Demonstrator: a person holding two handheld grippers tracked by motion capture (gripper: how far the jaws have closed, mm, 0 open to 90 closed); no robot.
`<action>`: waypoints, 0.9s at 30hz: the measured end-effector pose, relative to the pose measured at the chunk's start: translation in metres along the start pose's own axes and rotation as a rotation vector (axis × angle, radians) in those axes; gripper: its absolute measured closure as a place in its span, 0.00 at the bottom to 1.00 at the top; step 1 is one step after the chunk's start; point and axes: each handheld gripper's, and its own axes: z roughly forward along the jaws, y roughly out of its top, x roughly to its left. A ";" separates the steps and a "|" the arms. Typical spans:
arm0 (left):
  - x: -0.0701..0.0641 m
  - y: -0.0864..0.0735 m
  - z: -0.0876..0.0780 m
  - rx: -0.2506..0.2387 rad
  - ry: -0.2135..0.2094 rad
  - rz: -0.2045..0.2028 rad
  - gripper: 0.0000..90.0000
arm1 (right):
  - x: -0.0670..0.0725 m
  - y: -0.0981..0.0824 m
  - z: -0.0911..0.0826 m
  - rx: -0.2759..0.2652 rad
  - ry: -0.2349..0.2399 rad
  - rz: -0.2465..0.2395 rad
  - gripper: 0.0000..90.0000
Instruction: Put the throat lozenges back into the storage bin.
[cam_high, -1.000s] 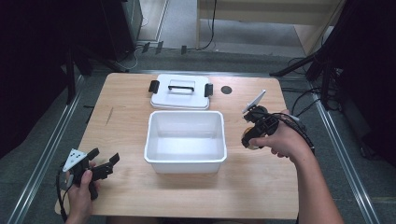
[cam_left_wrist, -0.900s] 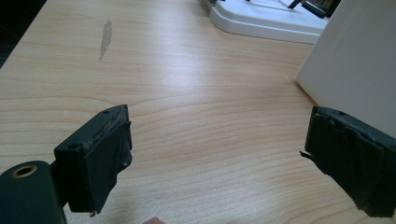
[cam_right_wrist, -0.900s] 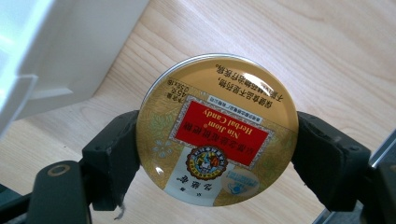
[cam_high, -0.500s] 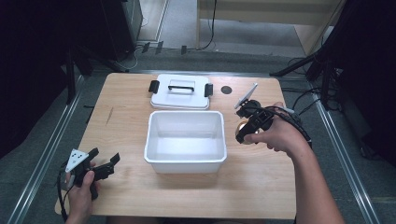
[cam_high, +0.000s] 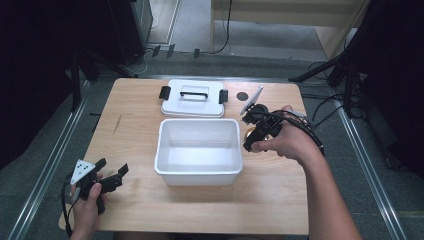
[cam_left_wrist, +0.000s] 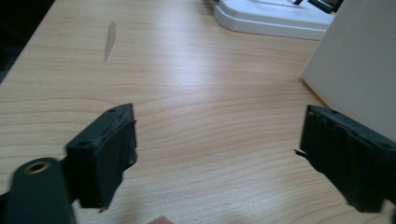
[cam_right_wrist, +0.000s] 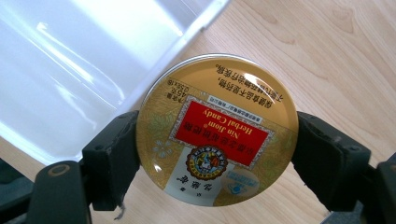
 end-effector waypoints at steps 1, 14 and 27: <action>0.000 0.000 0.000 0.001 -0.003 0.001 0.17 | 0.001 0.001 -0.001 0.001 -0.002 -0.006 0.23; 0.001 0.000 0.000 0.001 -0.004 -0.005 0.16 | 0.020 0.017 -0.002 -0.011 0.000 -0.046 0.23; 0.001 0.000 0.000 0.002 -0.007 -0.006 0.16 | 0.037 0.034 0.001 -0.027 0.011 -0.095 0.23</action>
